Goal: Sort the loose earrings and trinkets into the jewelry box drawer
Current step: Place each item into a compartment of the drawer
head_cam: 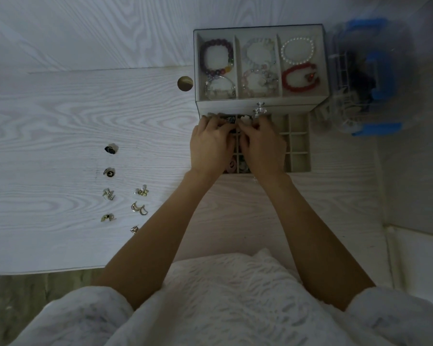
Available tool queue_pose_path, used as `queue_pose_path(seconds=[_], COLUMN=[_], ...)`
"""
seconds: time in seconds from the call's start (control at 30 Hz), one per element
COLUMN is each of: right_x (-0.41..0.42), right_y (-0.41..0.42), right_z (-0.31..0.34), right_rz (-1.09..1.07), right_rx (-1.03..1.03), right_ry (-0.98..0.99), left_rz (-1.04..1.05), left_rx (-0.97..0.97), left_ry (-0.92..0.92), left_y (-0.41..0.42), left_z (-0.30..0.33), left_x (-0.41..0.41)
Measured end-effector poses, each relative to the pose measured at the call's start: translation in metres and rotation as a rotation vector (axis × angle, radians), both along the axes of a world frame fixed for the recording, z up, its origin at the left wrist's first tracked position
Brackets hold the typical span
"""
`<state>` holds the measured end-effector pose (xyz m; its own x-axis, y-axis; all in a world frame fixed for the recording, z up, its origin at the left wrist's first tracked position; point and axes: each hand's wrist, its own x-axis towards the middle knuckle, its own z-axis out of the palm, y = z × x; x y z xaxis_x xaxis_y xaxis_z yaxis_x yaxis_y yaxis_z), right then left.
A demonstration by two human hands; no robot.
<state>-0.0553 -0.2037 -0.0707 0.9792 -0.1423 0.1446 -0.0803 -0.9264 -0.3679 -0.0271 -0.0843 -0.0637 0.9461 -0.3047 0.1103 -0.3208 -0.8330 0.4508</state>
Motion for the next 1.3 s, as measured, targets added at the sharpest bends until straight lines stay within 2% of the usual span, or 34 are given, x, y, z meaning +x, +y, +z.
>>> queue_pose_path(seconds=[0.2,0.37,0.5,0.63,0.8,0.9,1.0,1.13,1.3], right_x=[-0.005,-0.008,-0.013,-0.010,0.003,0.009,0.020,0.037,0.051], right_y=[0.002,0.002,0.011,0.057,0.137,0.176,0.205,0.234,0.247], right_z=[-0.004,0.015,0.032,0.041,0.021,0.005,-0.006,-0.009,-0.016], right_rz=[0.054,0.066,0.176,0.362,0.540,0.552,0.547,0.578,0.653], right_rx=[0.040,0.258,0.281,0.336,0.316,0.294,0.278,0.221,0.140], right_ry=[0.172,0.227,0.202,0.238,0.322,0.363,0.312,0.288,0.297], left_rz=[-0.023,0.001,0.073,0.180,0.438,0.423,0.374,0.425,0.533], left_rx=[0.000,-0.014,-0.069,-0.149,-0.176,-0.113,-0.048,-0.025,-0.050], left_ry=[0.035,-0.007,-0.053,-0.027,0.147,0.257,0.367,0.294,0.314], left_y=[0.005,0.023,0.072,0.147,0.230,0.249,0.246,0.244,0.245], left_z=[-0.002,0.011,0.024,0.023,0.009,0.001,-0.001,-0.002,-0.012], left_x=[-0.004,-0.010,-0.028,-0.050,-0.050,-0.026,-0.010,-0.025,-0.044])
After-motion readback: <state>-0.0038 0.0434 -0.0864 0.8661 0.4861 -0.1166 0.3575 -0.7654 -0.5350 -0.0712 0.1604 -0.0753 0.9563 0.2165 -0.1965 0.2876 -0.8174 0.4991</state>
